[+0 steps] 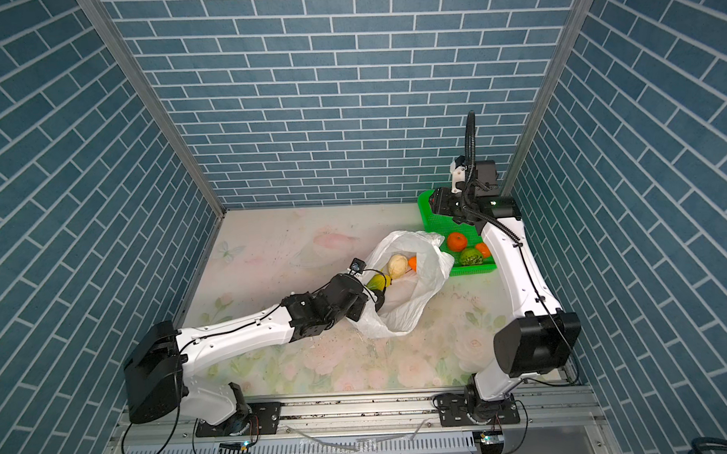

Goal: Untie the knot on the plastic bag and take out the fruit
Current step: 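Lift the red apple out of the bag with the right gripper, then move the apple over the green basket and release it with the right gripper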

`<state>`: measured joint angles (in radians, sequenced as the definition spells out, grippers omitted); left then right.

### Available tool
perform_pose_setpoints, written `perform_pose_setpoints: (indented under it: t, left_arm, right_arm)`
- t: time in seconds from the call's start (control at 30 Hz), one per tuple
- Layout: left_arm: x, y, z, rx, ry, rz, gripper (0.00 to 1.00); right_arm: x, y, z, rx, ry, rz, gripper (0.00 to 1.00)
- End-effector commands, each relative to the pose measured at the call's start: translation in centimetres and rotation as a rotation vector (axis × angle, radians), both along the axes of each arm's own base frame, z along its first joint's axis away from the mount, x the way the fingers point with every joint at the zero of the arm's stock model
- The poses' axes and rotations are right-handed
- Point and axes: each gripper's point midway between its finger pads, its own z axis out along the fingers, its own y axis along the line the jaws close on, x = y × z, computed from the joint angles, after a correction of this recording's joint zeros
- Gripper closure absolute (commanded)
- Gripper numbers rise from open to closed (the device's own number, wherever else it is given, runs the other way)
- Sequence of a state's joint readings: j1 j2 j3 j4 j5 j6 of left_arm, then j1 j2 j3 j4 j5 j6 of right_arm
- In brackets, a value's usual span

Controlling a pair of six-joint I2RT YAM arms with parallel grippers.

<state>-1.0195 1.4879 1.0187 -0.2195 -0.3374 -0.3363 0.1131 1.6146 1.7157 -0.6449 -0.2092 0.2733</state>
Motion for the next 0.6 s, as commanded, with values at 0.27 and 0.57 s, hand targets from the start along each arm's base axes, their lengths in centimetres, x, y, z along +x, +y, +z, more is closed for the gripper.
perform_pose_setpoints:
  t: [0.27, 0.57]
  left_arm:
    - [0.2, 0.4, 1.0, -0.020, -0.021, 0.012, 1.00]
    - [0.1, 0.2, 1.4, -0.030, -0.024, 0.009, 1.00]
  right_arm:
    - [8.8, -5.2, -12.6, -0.037, 0.163, -0.157, 0.44]
    - [9.7, -5.6, -17.4, -0.069, 0.259, -0.176, 0.26]
